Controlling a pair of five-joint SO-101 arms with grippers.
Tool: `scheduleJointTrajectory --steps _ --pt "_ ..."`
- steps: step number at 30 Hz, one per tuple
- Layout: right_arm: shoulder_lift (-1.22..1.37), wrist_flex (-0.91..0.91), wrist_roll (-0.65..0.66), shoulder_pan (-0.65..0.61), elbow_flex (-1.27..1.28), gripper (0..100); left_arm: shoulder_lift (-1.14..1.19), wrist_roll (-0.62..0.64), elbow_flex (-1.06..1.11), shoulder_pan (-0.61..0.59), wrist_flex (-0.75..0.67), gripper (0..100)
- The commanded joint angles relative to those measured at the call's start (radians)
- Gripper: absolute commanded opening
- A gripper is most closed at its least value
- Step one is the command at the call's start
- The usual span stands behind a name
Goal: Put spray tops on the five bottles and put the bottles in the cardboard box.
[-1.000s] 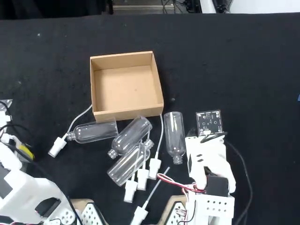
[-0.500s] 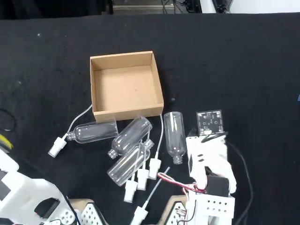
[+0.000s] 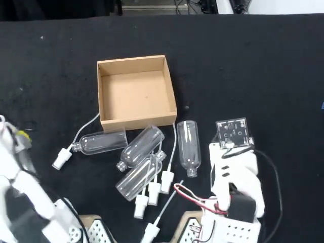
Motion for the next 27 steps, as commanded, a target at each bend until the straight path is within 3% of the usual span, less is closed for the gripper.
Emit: scheduleJointTrajectory --steps 1,10,18,24,27 --pt "-0.097 0.038 0.058 0.026 -0.133 13.4 -0.230 0.150 0.154 0.122 -0.163 3" --pt "-0.041 0.193 0.190 0.028 -0.326 13.4 -0.287 0.253 0.214 0.174 -0.238 3" --pt "0.383 0.292 0.334 0.003 -0.544 13.7 -0.292 0.292 0.331 0.147 -0.318 3" --pt "0.584 0.511 0.575 -0.276 -0.596 13.8 -0.296 0.325 0.354 0.045 -0.338 3" --pt "0.645 0.523 0.601 -0.414 -0.558 13.8 -0.287 0.325 0.360 -0.001 -0.342 3"
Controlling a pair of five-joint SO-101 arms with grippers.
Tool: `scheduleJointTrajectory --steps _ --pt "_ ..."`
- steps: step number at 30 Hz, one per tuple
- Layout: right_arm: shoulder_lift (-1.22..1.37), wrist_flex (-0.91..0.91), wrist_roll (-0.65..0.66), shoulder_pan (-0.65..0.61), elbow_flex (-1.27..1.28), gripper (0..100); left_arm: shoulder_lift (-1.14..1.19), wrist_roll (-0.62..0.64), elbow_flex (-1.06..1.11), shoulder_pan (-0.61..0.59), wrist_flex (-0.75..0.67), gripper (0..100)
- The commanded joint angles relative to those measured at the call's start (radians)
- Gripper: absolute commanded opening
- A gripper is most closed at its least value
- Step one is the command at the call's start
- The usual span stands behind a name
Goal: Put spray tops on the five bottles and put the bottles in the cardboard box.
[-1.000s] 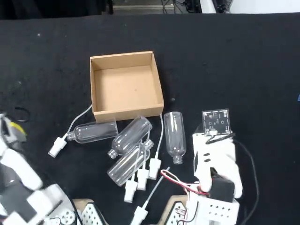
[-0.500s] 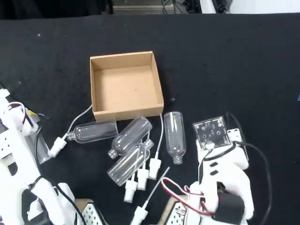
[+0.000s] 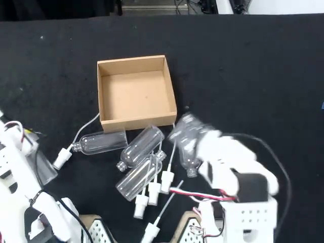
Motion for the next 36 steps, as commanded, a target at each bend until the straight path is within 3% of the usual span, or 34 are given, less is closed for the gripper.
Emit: scheduleJointTrajectory --steps 1,5,9,14,17,23,29,36 --pt "0.096 0.002 0.037 -0.167 -0.001 13.8 -0.034 0.012 -0.004 -0.068 -0.020 3" --pt "0.193 -0.068 0.032 -0.278 0.079 13.8 -0.034 0.018 0.008 -0.074 -0.021 3" --pt "0.245 -0.026 0.040 -0.368 0.082 13.8 -0.034 0.038 0.016 -0.074 -0.021 3" --pt "0.252 0.035 0.144 -0.592 0.076 13.8 -0.034 0.037 0.016 -0.077 -0.021 3" --pt "0.266 0.006 0.178 -0.664 0.142 13.9 -0.034 0.035 0.016 -0.087 -0.020 3" --pt "0.312 -0.101 0.278 -0.629 0.271 13.9 -0.034 0.038 0.016 -0.104 -0.020 3" --pt "0.323 -0.106 0.407 -0.512 0.282 13.9 -0.034 0.035 0.016 -0.104 -0.017 3" --pt "0.317 -0.204 0.430 -0.476 0.372 13.9 -0.034 0.032 0.016 -0.104 -0.014 3"
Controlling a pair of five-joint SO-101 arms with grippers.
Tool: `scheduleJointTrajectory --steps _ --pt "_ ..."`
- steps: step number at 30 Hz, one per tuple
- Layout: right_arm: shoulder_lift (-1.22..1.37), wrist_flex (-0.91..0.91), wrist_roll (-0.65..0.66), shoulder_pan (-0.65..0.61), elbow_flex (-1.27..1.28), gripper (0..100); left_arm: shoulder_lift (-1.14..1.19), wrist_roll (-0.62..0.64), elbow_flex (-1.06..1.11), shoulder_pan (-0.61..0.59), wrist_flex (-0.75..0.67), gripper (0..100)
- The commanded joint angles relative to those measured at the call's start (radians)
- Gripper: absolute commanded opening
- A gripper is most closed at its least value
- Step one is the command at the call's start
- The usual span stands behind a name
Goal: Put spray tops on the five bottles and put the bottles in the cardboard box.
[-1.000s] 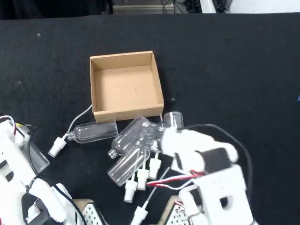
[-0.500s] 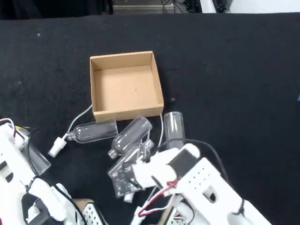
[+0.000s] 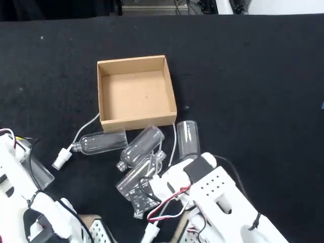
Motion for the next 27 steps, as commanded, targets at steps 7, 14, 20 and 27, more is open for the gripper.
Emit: scheduleJointTrajectory --steps 7,14,20,27 --pt "0.008 -0.155 0.005 0.034 0.093 13.4 -0.034 0.003 -0.015 -0.008 -0.009 3" --pt "0.008 -0.153 -0.095 0.034 0.045 0.8 -0.034 0.002 -0.013 -0.008 -0.011 3" --pt "0.008 -0.104 -0.124 0.032 -0.015 1.1 -0.034 0.002 -0.013 -0.008 -0.011 3" --pt "0.008 0.120 -0.127 0.071 -0.216 1.0 -0.034 0.002 -0.013 -0.008 -0.012 3"
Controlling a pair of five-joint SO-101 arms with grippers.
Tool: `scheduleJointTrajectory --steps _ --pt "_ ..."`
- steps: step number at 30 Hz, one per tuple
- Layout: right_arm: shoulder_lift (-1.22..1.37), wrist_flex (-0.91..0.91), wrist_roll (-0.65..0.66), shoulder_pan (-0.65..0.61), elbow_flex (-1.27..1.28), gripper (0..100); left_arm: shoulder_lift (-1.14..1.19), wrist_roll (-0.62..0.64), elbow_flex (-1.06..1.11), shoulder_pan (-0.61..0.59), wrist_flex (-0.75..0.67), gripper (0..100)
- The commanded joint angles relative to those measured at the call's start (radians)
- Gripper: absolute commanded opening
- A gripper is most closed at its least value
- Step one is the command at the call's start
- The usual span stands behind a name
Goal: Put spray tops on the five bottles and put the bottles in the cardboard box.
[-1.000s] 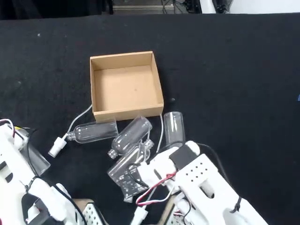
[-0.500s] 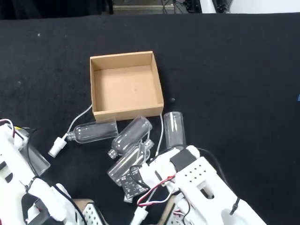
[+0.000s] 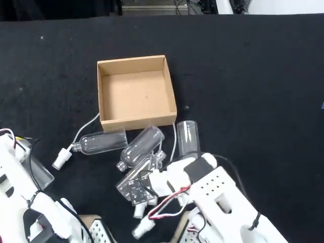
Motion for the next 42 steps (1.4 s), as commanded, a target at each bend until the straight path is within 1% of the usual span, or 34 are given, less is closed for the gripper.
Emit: scheduleJointTrajectory --steps 1,5,7,10,14,18,24,27,30,32,36,42 --pt "0.008 0.167 -0.009 0.068 -0.216 1.0 -0.034 0.002 -0.013 -0.008 -0.012 3" --pt "0.010 0.250 0.000 0.150 -0.352 1.0 -0.034 0.002 -0.012 -0.008 -0.012 3" --pt "0.010 0.261 0.038 0.210 -0.377 1.0 -0.034 0.002 -0.012 -0.008 -0.012 3" --pt "0.012 0.250 0.080 0.270 -0.348 1.0 -0.034 0.002 -0.002 -0.005 -0.017 3" --pt "0.010 0.187 0.080 0.270 -0.252 1.1 -0.034 0.002 -0.002 -0.004 -0.017 3" --pt "0.008 0.137 0.080 0.250 -0.163 2.2 -0.034 0.002 -0.001 -0.004 -0.017 3" --pt "0.005 0.146 0.080 0.186 -0.209 16.5 -0.034 0.002 -0.001 -0.004 -0.017 3" --pt "0.010 0.161 0.086 0.100 -0.205 16.2 -0.034 0.002 -0.001 -0.004 -0.017 3" --pt "0.012 0.144 0.086 -0.008 -0.136 14.7 -0.034 0.002 -0.001 -0.004 -0.017 3" --pt "0.012 0.109 0.084 -0.049 -0.074 13.6 -0.034 0.002 0.001 -0.004 -0.017 3" --pt "0.012 0.023 0.084 -0.029 0.028 12.4 -0.034 0.002 0.002 -0.004 -0.017 3" --pt "0.012 0.017 0.086 0.043 0.054 12.6 -0.034 0.002 0.002 -0.004 -0.017 3"
